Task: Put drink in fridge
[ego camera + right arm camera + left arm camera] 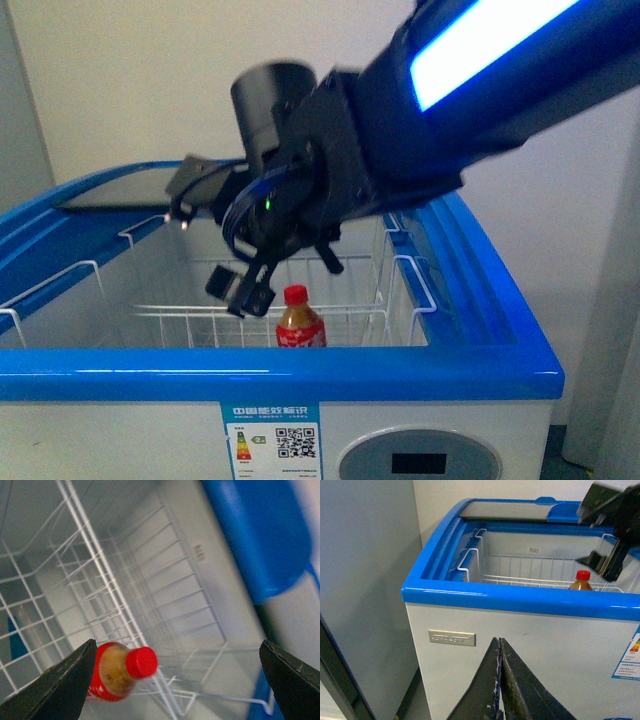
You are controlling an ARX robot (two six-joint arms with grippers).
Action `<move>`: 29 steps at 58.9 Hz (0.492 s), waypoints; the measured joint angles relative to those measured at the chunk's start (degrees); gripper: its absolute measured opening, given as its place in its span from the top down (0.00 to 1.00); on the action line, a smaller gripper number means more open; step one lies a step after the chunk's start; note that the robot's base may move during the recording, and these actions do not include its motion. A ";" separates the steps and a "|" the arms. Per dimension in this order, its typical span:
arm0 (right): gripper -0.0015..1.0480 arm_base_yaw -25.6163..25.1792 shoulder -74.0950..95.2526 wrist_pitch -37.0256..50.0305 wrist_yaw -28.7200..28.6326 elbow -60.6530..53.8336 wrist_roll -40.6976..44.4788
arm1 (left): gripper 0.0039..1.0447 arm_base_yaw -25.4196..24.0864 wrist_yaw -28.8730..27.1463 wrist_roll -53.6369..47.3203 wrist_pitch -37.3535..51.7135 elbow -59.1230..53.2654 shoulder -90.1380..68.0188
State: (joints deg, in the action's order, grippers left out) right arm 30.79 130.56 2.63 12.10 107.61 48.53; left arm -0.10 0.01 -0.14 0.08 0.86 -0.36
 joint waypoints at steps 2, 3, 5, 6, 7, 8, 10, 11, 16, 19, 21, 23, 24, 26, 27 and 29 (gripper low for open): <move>0.07 -0.20 -2.34 0.70 -0.15 -1.60 -0.81 | 0.98 0.00 -0.02 0.00 0.00 0.00 0.00; 0.07 -0.28 -3.10 0.92 -0.15 -2.16 -1.11 | 0.98 0.00 -0.02 0.00 0.00 0.00 0.00; 0.07 -0.48 -5.55 1.64 -0.13 -4.02 -2.16 | 0.98 0.00 -0.02 0.00 0.00 0.00 0.00; 0.07 -0.66 -7.15 2.14 -0.11 -5.29 -2.93 | 0.98 0.00 -0.02 0.00 0.00 0.00 0.00; 0.07 -0.77 -7.96 2.43 -0.07 -5.92 -3.30 | 0.98 0.00 -0.02 0.00 0.00 0.00 0.00; 0.07 -1.05 -9.53 2.91 -0.07 -7.21 -4.24 | 0.98 0.00 -0.02 0.00 0.00 0.00 0.00; 0.07 -1.36 -11.17 3.34 0.00 -8.63 -4.94 | 0.98 0.00 -0.02 0.00 0.00 0.00 0.00; 0.07 -1.70 -12.76 3.72 0.22 -10.03 -6.16 | 0.98 0.00 -0.02 0.00 0.00 0.00 0.00; 0.07 -3.48 -18.71 4.66 1.68 -15.39 -10.01 | 0.98 0.00 0.00 0.00 0.00 0.00 0.00; 0.07 -5.51 -23.96 5.22 4.15 -20.15 -13.66 | 0.98 0.00 -0.02 0.00 0.00 0.00 0.00; 0.07 -7.41 -28.59 4.37 6.27 -23.89 -17.42 | 0.98 0.00 -0.02 0.00 0.00 0.00 0.00; 0.07 -9.07 -32.59 3.26 7.98 -26.93 -20.87 | 0.98 0.00 -0.02 0.00 0.00 0.00 0.00; 0.07 -10.29 -35.76 2.27 8.83 -29.38 -23.10 | 0.98 0.00 -0.02 0.00 0.00 0.00 0.00; 0.07 -11.78 -40.26 0.48 9.84 -32.63 -27.28 | 0.98 0.00 -0.02 0.00 0.00 0.00 0.00; 0.07 -12.46 -42.62 -0.63 10.10 -34.29 -29.18 | 0.98 0.00 -0.02 0.00 0.00 0.00 0.00; 0.07 -13.46 -47.60 -2.82 10.86 -37.81 -32.92 | 0.98 0.00 -0.02 0.00 0.00 0.00 0.00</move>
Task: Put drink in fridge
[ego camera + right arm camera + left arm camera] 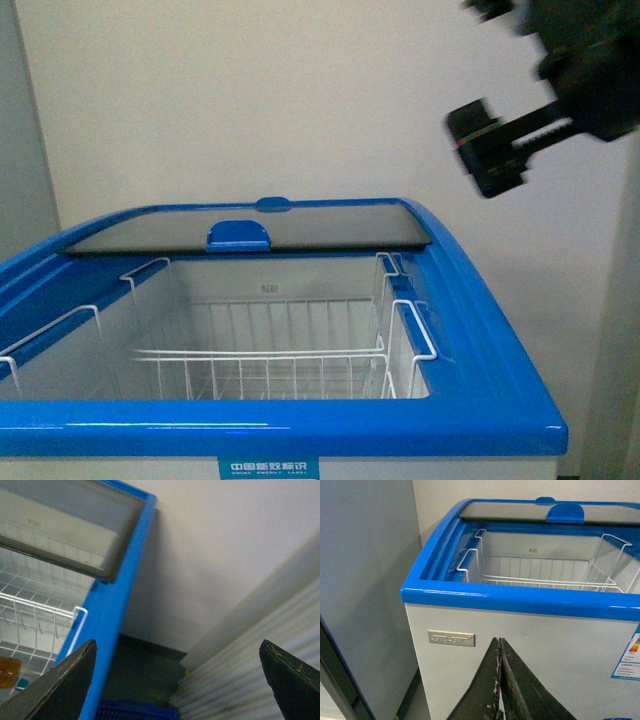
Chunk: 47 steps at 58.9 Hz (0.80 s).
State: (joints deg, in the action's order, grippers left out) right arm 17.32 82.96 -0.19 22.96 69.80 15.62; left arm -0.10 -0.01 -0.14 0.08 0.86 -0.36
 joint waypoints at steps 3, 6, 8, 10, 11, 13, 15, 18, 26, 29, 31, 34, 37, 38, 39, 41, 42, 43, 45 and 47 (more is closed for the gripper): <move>0.07 -0.76 -8.02 -3.21 0.17 -5.62 -4.72 | 0.98 0.00 0.00 0.00 0.00 0.00 0.00; 0.07 -0.94 -17.97 -7.45 0.87 -12.57 -9.53 | 0.98 0.00 0.00 0.00 0.00 0.00 0.00; 0.07 -0.85 -23.67 -10.47 1.97 -16.33 -12.31 | 0.98 0.00 0.00 0.00 0.00 0.00 0.00; 0.07 -0.22 -30.69 -14.84 4.17 -20.70 -15.69 | 0.98 0.00 0.00 0.00 0.00 0.00 0.00; 0.07 0.02 -32.04 -15.78 4.46 -21.57 -16.04 | 0.98 0.00 0.00 0.00 0.00 0.00 0.00; 0.07 1.03 -36.02 -18.49 7.17 -23.96 -18.05 | 0.98 0.00 0.00 0.00 0.00 0.00 0.00; 0.07 2.62 -39.76 -21.14 9.66 -26.16 -20.31 | 0.98 0.00 0.02 0.00 0.00 0.00 0.00; 0.07 5.66 -44.52 -24.92 12.63 -28.74 -23.02 | 0.98 0.00 0.02 0.00 0.00 0.00 0.00; 0.11 17.09 -54.10 -27.82 20.94 -34.34 -29.97 | 0.98 0.00 0.02 0.02 0.00 0.00 0.00; 0.19 18.97 -58.29 -16.44 16.55 -39.76 -27.21 | 0.98 0.00 0.04 0.00 0.00 0.00 0.02; 0.25 20.04 -60.74 -8.55 15.45 -44.63 -23.69 | 0.98 0.02 -0.02 0.00 0.00 0.00 0.00; 0.36 21.53 -62.58 1.84 16.17 -52.26 -19.93 | 0.98 0.02 0.00 0.00 0.00 0.00 0.02; 0.46 21.88 -63.43 7.48 16.28 -57.57 -18.32 | 0.98 0.02 0.02 0.00 0.00 0.00 0.02; 0.51 21.88 -63.93 9.35 16.09 -59.87 -17.57 | 0.98 0.02 0.00 0.00 0.00 0.00 0.02; 0.55 21.88 -64.22 10.47 16.11 -61.20 -17.40 | 0.98 0.02 0.00 0.00 0.00 0.00 0.02; 0.61 21.92 -64.43 12.55 16.24 -63.49 -17.00 | 0.98 0.02 0.00 0.00 0.00 0.00 0.02; 0.65 21.92 -64.43 13.57 16.20 -64.52 -16.87 | 0.98 0.02 0.00 0.00 0.00 0.00 0.02; 0.70 21.99 -64.39 15.17 16.28 -66.03 -16.57 | 0.98 0.02 0.00 0.00 0.00 0.00 0.02; 0.76 22.36 -63.89 18.29 16.90 -68.26 -16.35 | 0.98 0.02 0.00 0.00 0.00 0.00 0.02; 0.83 22.49 -63.41 19.30 16.68 -68.96 -16.04 | 0.98 0.02 -0.02 0.02 0.00 0.00 0.02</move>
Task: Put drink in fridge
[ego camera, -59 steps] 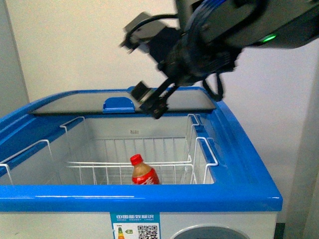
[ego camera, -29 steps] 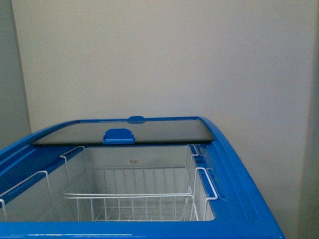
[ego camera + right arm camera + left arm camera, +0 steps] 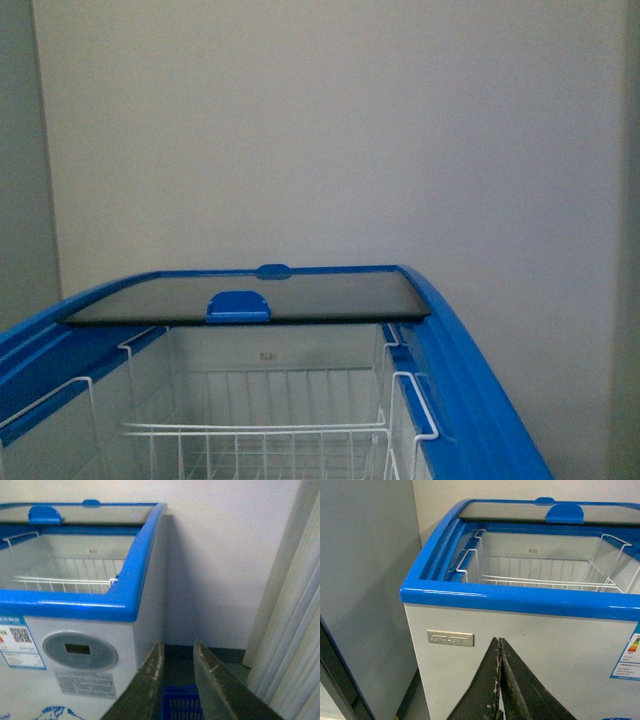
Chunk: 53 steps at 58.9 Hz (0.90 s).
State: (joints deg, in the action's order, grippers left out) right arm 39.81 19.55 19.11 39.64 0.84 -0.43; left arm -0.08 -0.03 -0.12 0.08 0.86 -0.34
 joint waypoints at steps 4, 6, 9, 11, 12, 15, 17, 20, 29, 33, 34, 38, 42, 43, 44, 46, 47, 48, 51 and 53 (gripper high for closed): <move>0.96 -2.05 -2.25 -2.43 -3.50 0.02 0.13 | 0.98 0.00 0.09 0.00 0.00 0.00 0.02; 0.97 -3.72 -3.89 -4.22 -5.20 0.02 0.24 | 0.98 0.00 0.00 -0.02 0.00 0.00 0.02; 0.97 -6.05 -6.12 -6.64 -7.43 0.02 0.26 | 0.98 0.00 0.00 0.00 0.00 0.00 0.02; 0.97 -7.91 -7.96 -8.24 -9.33 0.02 0.28 | 0.98 0.00 0.02 -0.02 0.00 0.00 0.02; 0.97 -9.11 -9.16 -9.16 -10.45 0.02 0.28 | 0.98 0.00 0.02 -0.02 0.00 0.00 0.02; 0.97 -11.47 -11.04 -10.82 -12.28 0.02 0.28 | 0.98 0.00 0.07 0.00 0.00 0.00 0.02; 0.97 -13.77 -12.48 -12.35 -14.53 0.02 0.28 | 0.98 0.00 0.07 0.00 0.00 0.00 0.02; 0.97 -17.46 -14.25 -14.36 -18.38 0.02 0.28 | 0.98 0.00 0.02 0.00 0.00 0.00 0.02; 0.97 -25.59 -17.33 -17.20 -26.12 0.02 0.28 | 0.98 0.00 0.02 -0.02 0.00 0.00 0.02; 0.97 -27.76 -17.84 -17.73 -28.28 0.04 0.28 | 0.98 0.00 0.02 0.00 0.00 0.00 0.02; 0.97 -28.30 -17.94 -17.81 -28.76 0.04 0.28 | 0.98 0.00 0.02 0.00 0.00 0.00 0.02; 0.97 -29.59 -18.23 -18.10 -30.05 0.02 0.28 | 0.98 0.00 0.02 0.00 0.00 0.00 0.02; 0.97 -33.53 -18.88 -18.84 -35.69 0.04 0.28 | 0.98 0.00 0.02 0.00 0.00 0.00 0.02; 0.97 -34.38 -18.93 -18.93 -36.61 0.04 0.26 | 0.98 0.00 0.04 0.00 0.00 0.00 0.02; 0.97 -35.98 -18.97 -18.99 -37.75 0.04 0.28 | 0.98 0.00 0.04 0.00 0.00 0.00 0.02; 0.97 -38.53 -19.19 -19.04 -38.66 0.04 0.28 | 0.98 0.00 0.04 0.00 0.00 0.00 0.02; 0.97 -38.80 -19.21 -19.04 -38.71 0.04 0.26 | 0.98 0.00 0.04 0.00 0.00 0.00 0.02; 0.97 -38.99 -19.23 -19.04 -38.77 0.04 0.26 | 0.98 0.00 0.02 0.00 0.00 0.00 0.02; 0.97 -39.34 -19.23 -19.04 -39.23 0.04 0.28 | 0.98 0.00 0.02 0.00 0.00 0.00 0.02; 0.97 -39.43 -19.23 -19.06 -39.43 0.04 0.26 | 0.98 0.00 0.04 0.00 0.00 0.00 0.02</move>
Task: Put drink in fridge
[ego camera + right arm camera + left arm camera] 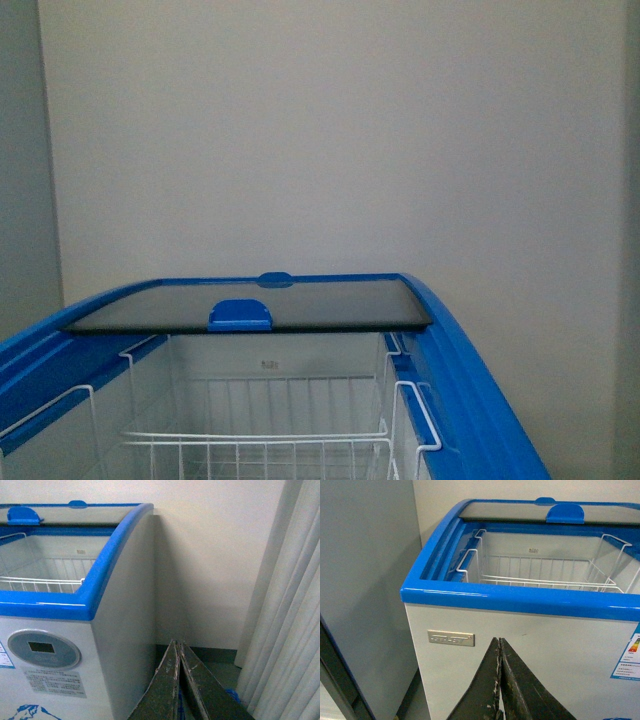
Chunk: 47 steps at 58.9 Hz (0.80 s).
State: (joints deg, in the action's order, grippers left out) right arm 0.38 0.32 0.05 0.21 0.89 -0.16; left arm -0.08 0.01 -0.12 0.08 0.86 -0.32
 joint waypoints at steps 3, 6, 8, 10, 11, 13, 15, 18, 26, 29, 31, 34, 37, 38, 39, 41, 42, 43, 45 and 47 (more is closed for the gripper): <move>0.97 -0.02 0.00 0.00 -0.04 0.00 0.00 | 0.98 0.00 0.00 0.00 0.00 0.00 0.00; 0.97 -0.11 0.00 -0.02 -0.02 0.00 0.02 | 0.98 0.00 0.00 0.00 0.00 0.00 0.00; 0.97 -0.15 0.00 -0.02 -0.04 0.00 0.02 | 0.98 0.00 -0.02 0.00 0.00 0.00 0.00; 0.97 -0.15 0.00 -0.02 -0.04 0.00 0.02 | 0.98 0.00 -0.02 0.00 0.00 0.00 0.00; 0.97 -0.15 0.00 -0.02 -0.04 0.00 0.02 | 0.98 0.00 -0.02 0.00 0.00 0.00 0.00; 0.97 -0.15 0.00 -0.02 -0.04 0.00 0.02 | 0.98 0.00 -0.02 0.00 0.00 0.00 0.00; 0.97 -0.15 0.00 -0.02 -0.04 0.00 0.02 | 0.98 0.00 -0.02 0.00 0.00 0.00 0.00; 0.97 -0.15 0.00 -0.02 -0.04 0.00 0.02 | 0.98 0.00 0.00 0.00 0.00 0.00 0.00; 0.81 -0.15 0.00 -0.02 -0.04 0.00 0.04 | 0.79 0.00 -0.02 0.02 0.00 0.00 0.00; 0.73 -0.15 0.00 -0.02 -0.04 0.00 0.04 | 0.70 0.00 -0.02 0.00 0.00 0.00 0.00; 0.68 -0.15 0.00 -0.02 -0.04 0.00 0.04 | 0.65 0.00 -0.02 0.00 0.00 0.00 0.00; 0.58 -0.15 0.00 -0.02 -0.04 0.00 0.02 | 0.55 0.00 0.00 0.00 0.00 0.00 0.00; 0.46 -0.15 0.00 -0.02 -0.04 0.00 0.04 | 0.42 0.00 -0.02 0.00 0.00 0.00 0.00; 0.43 -0.15 0.00 -0.02 -0.04 0.00 0.04 | 0.39 0.00 -0.02 0.02 0.00 0.00 0.00; 0.40 -0.15 0.00 -0.02 -0.04 0.00 0.04 | 0.36 0.00 -0.02 0.00 0.00 0.00 0.00; 0.33 -0.15 0.00 -0.02 -0.04 0.00 0.04 | 0.29 0.00 -0.02 0.00 0.00 0.00 0.00; 0.31 -0.15 0.00 -0.02 -0.04 0.00 0.02 | 0.27 0.00 -0.02 0.00 0.00 0.00 0.00; 0.28 -0.15 0.00 -0.02 -0.04 0.00 0.04 | 0.24 0.00 0.00 0.02 0.00 0.00 0.00; 0.20 -0.15 0.00 -0.02 -0.04 0.00 0.04 | 0.15 0.00 0.00 0.00 0.00 0.00 0.00; 0.14 -0.15 0.00 -0.02 -0.04 0.00 0.04 | 0.09 0.00 -0.02 0.02 0.00 0.00 0.00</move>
State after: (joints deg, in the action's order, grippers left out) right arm 0.23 0.32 0.03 0.16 0.89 -0.12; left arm -0.08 -0.01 -0.10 0.08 0.86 -0.32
